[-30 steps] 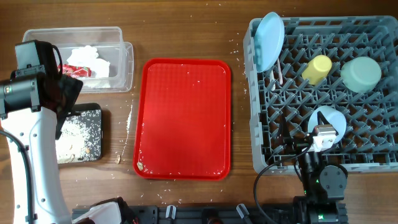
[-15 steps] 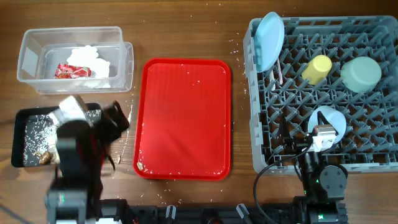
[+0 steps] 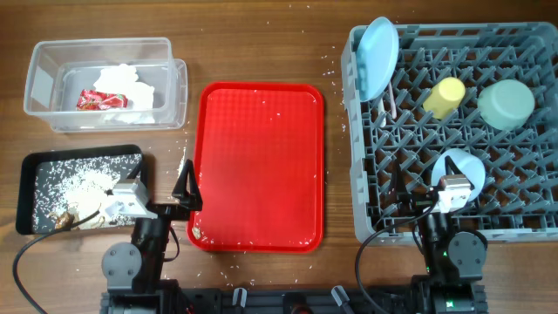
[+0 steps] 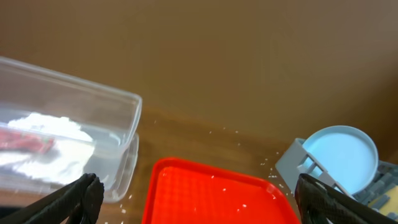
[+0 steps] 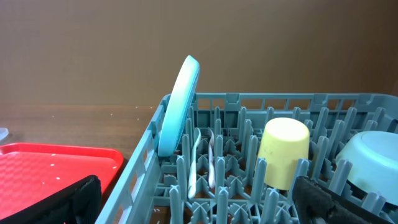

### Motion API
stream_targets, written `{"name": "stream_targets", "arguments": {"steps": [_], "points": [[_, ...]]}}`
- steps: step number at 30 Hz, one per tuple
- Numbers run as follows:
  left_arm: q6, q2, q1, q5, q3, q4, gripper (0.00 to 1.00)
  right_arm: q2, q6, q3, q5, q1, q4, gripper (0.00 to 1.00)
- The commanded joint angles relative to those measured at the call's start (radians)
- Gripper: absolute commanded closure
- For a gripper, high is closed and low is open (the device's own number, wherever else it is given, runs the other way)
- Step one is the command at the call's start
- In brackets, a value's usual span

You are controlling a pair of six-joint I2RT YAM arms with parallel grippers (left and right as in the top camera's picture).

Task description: Sort waste into correct bins and load items into the dishwasher rack

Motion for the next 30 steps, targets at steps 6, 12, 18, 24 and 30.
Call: {"name": "stream_targets", "arguments": {"steps": [6,12,18,24,30], "points": [[0.087,-0.035,-0.029,0.027,-0.035,0.072,0.0,-0.006,-0.012,-0.001,-0.012,0.005,0.002,0.0],[0.121,-0.035,-0.062,0.027,-0.106,0.265,0.0,-0.006,-0.013,-0.001,-0.012,0.005,0.002,0.0],[0.12,-0.035,-0.063,-0.007,-0.106,0.094,0.0,-0.006,-0.013,-0.001,-0.012,0.005,0.002,0.0],[0.12,-0.034,-0.063,-0.007,-0.106,-0.01,0.0,-0.006,-0.012,-0.001,-0.012,0.005,0.002,0.0],[0.12,-0.034,-0.063,-0.007,-0.106,-0.01,0.0,-0.006,-0.013,-0.001,-0.012,0.005,0.002,0.0]]}}
